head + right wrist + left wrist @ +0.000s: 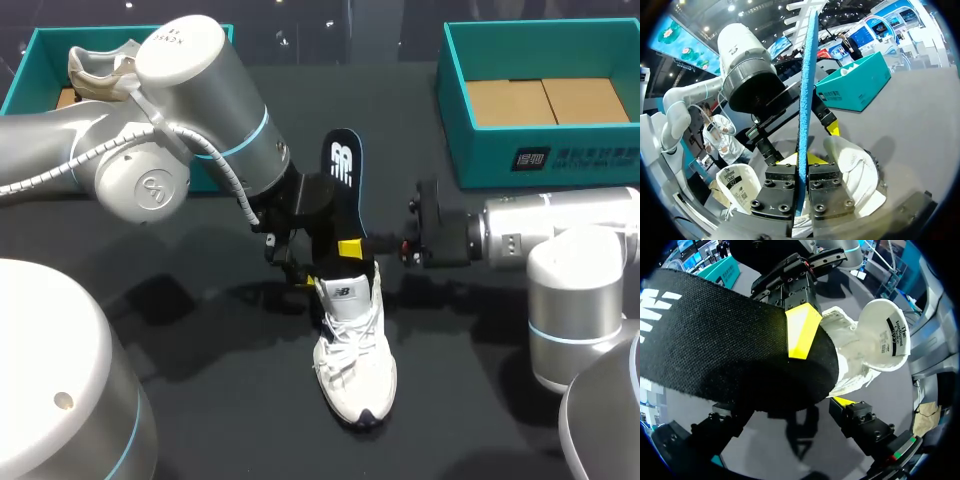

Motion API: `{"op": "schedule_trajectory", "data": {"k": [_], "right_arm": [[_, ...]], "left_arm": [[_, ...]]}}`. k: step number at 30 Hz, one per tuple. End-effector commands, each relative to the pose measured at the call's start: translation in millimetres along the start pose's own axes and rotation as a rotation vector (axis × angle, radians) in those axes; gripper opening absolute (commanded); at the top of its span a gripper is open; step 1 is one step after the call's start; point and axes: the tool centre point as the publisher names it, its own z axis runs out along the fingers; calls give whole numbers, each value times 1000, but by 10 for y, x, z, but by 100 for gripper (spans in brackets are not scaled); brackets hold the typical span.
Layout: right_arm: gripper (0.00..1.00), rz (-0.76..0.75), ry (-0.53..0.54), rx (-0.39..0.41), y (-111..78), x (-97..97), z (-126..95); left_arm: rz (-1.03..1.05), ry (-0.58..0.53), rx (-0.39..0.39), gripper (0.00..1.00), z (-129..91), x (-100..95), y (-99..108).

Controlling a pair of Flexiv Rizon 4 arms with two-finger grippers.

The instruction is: Take the shoe out of the shoebox, open the shoe tongue, remove and reinsert the insole, then place the shoe into the shoebox

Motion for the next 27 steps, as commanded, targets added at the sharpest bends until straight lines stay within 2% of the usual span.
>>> {"op": "schedule_trajectory", "data": {"k": [1, 14, 27], "right_arm": [[0, 9, -10, 8, -68, 35, 2], [0, 65, -10, 27, -239, 129, -18], [0, 95, 7, 35, -310, 71, -25]], "left_arm": [[0, -1, -1, 100, 10, -2, -5], [0, -1, -1, 100, 10, -2, -5], [0, -1, -1, 100, 10, -2, -5]]}}
